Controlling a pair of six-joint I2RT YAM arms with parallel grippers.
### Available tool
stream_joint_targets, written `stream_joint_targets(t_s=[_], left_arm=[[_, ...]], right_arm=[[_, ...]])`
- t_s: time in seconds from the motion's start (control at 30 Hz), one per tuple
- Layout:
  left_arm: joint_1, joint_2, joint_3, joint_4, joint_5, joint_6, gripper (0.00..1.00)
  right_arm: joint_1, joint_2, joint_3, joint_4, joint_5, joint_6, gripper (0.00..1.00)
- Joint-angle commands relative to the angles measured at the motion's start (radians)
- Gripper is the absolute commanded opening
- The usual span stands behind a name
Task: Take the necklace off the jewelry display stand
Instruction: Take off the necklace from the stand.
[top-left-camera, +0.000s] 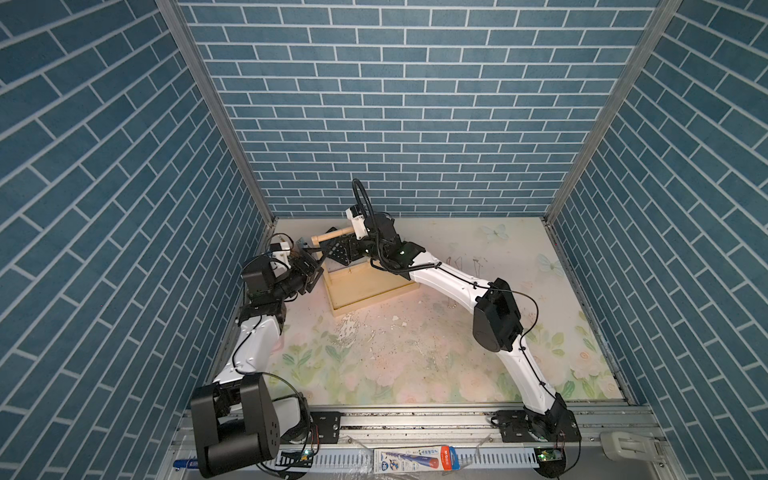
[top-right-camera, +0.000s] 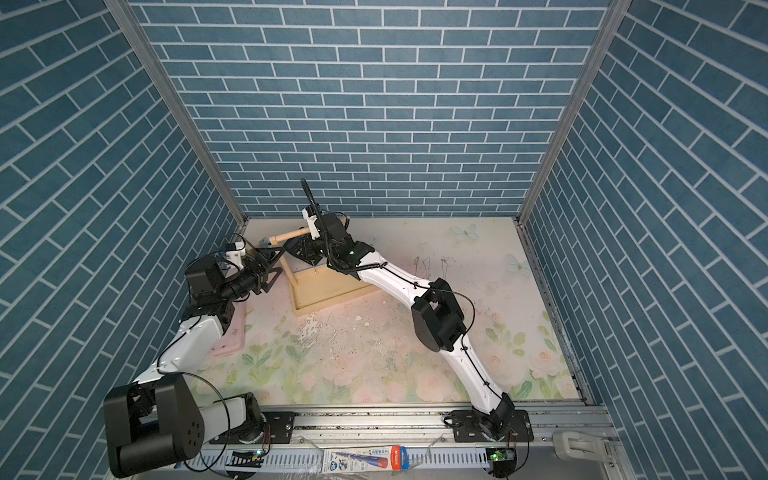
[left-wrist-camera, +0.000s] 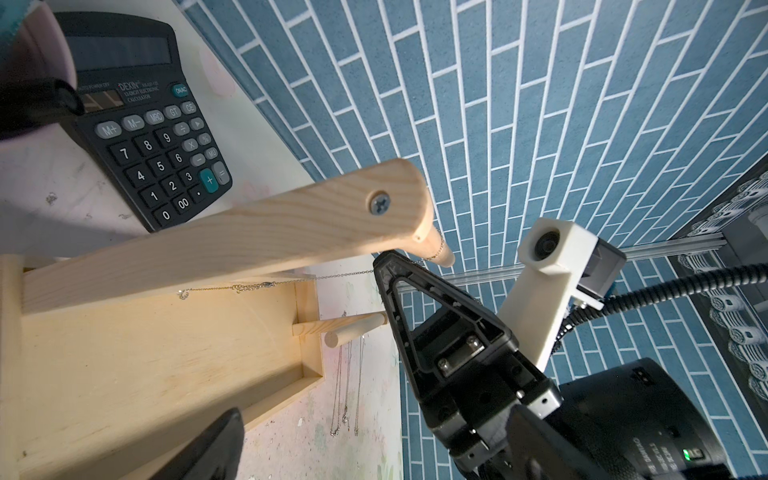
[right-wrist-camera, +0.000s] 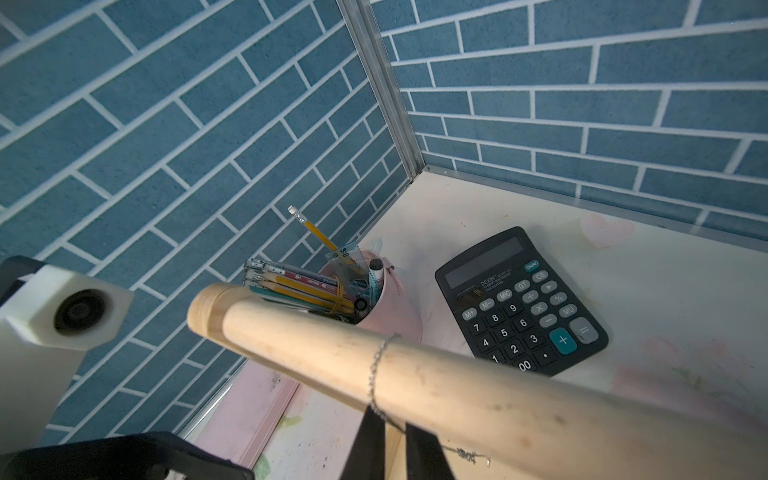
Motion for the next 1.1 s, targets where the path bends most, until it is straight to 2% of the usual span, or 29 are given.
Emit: stream_joint_targets(t_s=[0.0,1.07], left_arm=[[0.007,-0.013,-0.01,0.017,0.016,0.003,0.99],[0.007,-0.007,-0.011,0.01,0.013,0.005,0.99]], right_arm=[[0.006,0.004,0.039,-0.01,0.024,-0.023,0.1],[0.009,-0.07,0.0,-0.021,0.057,-0.055,0.0]])
